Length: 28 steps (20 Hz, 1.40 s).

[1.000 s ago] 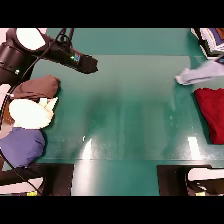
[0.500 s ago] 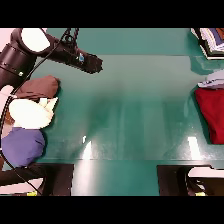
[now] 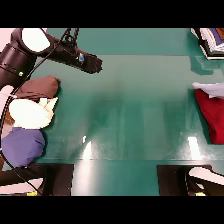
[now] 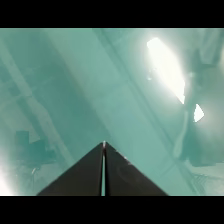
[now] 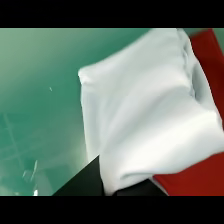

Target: Fold the shirts.

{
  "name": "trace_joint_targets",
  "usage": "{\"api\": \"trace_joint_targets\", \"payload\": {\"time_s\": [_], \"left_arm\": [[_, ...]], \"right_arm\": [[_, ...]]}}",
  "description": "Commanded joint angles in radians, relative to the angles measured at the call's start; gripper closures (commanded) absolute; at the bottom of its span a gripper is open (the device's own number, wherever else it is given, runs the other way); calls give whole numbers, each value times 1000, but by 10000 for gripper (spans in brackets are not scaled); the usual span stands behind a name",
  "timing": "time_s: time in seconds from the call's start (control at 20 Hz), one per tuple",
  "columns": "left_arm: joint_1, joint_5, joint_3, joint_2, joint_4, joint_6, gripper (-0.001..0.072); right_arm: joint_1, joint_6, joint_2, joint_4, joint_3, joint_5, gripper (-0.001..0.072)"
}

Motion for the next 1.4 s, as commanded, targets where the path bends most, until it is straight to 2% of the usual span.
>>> {"api": "trace_joint_targets", "payload": {"time_s": [0.0,0.15,0.3,0.45,0.5,0.6,0.75,0.9,1.1,1.25,1.35], "left_arm": [[0,-1,0,0,2,19,686],[0,-1,0,0,2,20,686],[0,-4,0,0,3,28,686],[0,-9,0,0,3,46,686],[0,-10,0,0,3,46,686],[0,-15,0,0,3,46,686],[0,-15,0,0,3,45,686],[0,-16,0,0,5,46,686],[0,-27,0,0,0,45,685],[0,6,0,0,0,45,685],[0,27,0,0,0,45,686]], "right_arm": [[-93,6,111,-23,-194,48,701],[-158,6,198,-162,-338,54,684],[-201,27,258,-278,-444,53,475],[-237,49,274,-328,-480,56,175],[-247,63,274,-320,-472,57,103],[-235,107,274,-281,-420,53,104],[-135,107,274,-105,-304,28,114],[72,107,274,49,-200,18,113],[430,106,274,62,-114,-50,133],[637,100,274,62,-101,-130,397],[734,79,274,61,-101,-172,629]]}}
